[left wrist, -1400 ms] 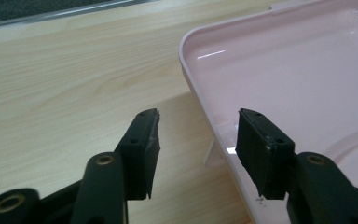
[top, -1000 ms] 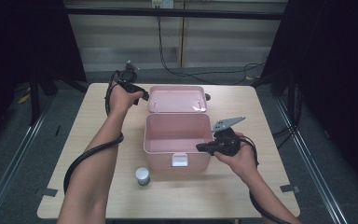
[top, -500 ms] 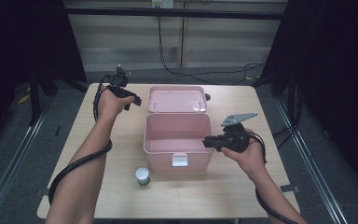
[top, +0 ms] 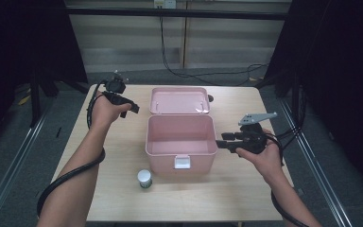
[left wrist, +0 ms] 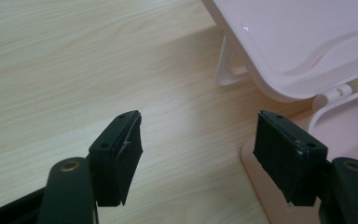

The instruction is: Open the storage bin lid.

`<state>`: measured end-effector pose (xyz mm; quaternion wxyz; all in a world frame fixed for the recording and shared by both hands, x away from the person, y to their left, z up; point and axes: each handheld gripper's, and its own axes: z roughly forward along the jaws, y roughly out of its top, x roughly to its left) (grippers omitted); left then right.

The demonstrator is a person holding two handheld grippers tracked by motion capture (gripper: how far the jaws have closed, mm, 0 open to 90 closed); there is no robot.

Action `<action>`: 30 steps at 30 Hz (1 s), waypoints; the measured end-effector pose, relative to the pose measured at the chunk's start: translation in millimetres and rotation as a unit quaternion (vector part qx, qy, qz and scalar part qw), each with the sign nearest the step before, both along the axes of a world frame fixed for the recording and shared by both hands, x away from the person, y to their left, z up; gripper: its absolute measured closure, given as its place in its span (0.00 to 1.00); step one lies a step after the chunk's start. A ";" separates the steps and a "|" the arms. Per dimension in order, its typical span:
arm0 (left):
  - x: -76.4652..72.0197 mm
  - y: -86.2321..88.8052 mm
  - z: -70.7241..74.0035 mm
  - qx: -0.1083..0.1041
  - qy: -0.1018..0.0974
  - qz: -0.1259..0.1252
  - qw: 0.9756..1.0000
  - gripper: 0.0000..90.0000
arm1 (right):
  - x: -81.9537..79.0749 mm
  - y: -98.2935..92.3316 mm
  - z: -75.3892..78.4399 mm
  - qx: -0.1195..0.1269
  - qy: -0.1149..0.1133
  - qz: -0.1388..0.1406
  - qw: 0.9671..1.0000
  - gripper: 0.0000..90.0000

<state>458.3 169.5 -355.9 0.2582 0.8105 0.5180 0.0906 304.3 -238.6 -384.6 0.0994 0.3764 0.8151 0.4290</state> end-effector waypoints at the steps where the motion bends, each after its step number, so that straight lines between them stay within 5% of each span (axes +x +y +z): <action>1: -0.8 0.9 -0.5 0.000 0.001 0.000 1.000 0.35 | -0.9 -3.6 -1.1 0.001 0.002 -0.005 1.000 0.61; 17: -13.5 14.4 -12.3 -0.008 0.010 -0.004 1.000 0.31 | -7.4 -40.1 -38.6 -0.007 0.031 -0.064 0.997 0.38; 30: -20.9 15.6 -24.6 -0.016 0.024 -0.012 1.000 0.28 | -9.0 -49.9 -73.1 -0.025 0.048 -0.077 0.996 0.29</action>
